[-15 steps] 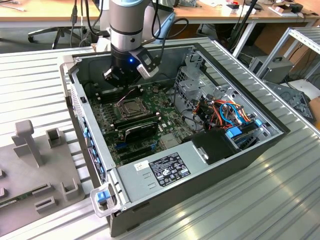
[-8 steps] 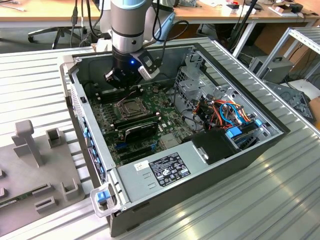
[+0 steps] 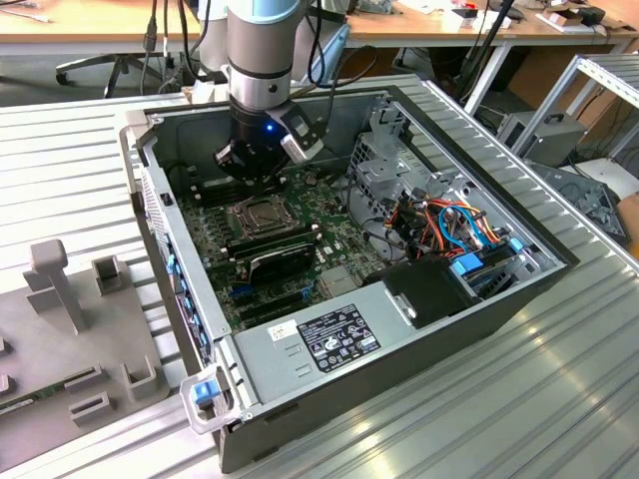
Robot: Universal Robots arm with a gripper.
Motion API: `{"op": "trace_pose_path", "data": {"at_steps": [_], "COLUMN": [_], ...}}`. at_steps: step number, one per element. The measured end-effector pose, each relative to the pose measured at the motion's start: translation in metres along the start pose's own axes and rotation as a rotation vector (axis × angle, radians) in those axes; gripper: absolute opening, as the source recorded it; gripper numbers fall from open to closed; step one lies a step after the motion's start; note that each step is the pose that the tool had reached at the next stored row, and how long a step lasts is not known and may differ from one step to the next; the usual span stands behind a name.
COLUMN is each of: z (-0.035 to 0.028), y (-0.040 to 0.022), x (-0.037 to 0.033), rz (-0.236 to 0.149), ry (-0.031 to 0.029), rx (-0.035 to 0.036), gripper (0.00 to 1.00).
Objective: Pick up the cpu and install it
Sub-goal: 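Install the first cpu locking lever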
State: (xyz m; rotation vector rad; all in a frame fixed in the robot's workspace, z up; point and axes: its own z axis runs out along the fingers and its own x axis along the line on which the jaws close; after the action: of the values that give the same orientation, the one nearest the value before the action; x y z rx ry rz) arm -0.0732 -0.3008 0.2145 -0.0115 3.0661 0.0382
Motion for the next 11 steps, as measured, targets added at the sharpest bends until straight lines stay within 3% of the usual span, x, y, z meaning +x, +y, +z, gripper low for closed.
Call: {"op": "trace_pose_path", "data": {"at_steps": [2,11], "z": [0.002,0.0042], "y": [0.0,0.0034], "x": [-0.0028,-0.0085], "rz": [-0.001,-0.002], "ry": [0.0014,0.0043], "rx": [0.0077,0.0236], "gripper": [0.11,0.11]}}
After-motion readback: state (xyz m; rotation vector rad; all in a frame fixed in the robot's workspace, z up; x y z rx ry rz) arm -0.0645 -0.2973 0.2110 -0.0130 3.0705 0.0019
